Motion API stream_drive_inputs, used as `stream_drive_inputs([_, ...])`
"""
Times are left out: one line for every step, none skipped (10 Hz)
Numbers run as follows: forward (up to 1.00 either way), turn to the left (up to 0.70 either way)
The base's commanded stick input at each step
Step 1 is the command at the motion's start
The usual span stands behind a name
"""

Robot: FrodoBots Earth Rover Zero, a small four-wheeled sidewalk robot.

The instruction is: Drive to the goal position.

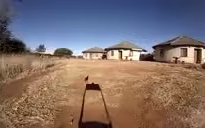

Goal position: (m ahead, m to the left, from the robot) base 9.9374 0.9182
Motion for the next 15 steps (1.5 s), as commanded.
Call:
stream_drive_inputs([0.50, 0.00])
stream_drive_inputs([0.50, 0.00])
stream_drive_inputs([0.50, 0.00])
stream_drive_inputs([0.50, 0.00])
stream_drive_inputs([0.50, 0.00])
stream_drive_inputs([0.50, 0.00])
stream_drive_inputs([0.50, 0.00])
stream_drive_inputs([0.50, 0.00])
stream_drive_inputs([0.50, 0.00])
stream_drive_inputs([0.50, 0.00])
stream_drive_inputs([0.50, 0.00])
stream_drive_inputs([0.50, 0.00])
stream_drive_inputs([0.50, 0.00])
stream_drive_inputs([0.50, 0.00])
stream_drive_inputs([0.50, 0.00])
